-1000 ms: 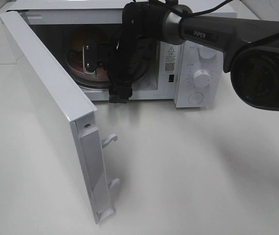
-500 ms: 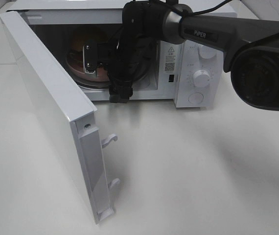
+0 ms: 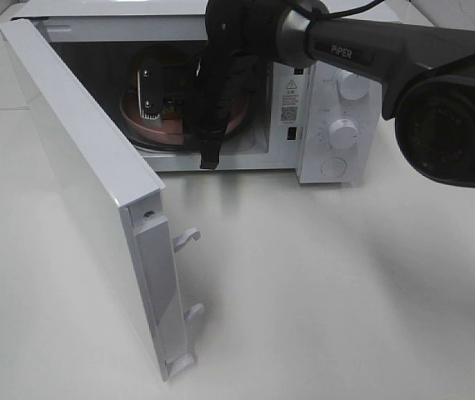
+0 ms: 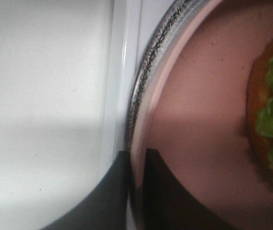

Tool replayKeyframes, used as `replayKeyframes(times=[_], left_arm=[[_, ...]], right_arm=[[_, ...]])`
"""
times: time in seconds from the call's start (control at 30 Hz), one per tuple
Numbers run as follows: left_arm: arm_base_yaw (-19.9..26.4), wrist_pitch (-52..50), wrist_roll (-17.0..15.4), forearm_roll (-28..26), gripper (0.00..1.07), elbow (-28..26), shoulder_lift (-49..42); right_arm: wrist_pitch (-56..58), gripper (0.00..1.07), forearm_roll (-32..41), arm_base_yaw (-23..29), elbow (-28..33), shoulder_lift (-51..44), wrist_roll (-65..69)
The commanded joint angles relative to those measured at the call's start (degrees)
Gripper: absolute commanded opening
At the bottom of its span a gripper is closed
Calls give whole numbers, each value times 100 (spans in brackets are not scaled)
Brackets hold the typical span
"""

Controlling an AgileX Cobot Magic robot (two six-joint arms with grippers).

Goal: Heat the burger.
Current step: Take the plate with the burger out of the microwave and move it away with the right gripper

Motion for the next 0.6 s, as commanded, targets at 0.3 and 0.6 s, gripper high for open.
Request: replayKeyframes(times=[0.3,0.6], left_arm=[[23,-63,-17,-6,101,17,-97],[23,-63,-17,-6,101,17,-97]], right_arm=[[768,0,-23,-29,74,-23,189],[1031,0,-46,-29,178,-355,241]])
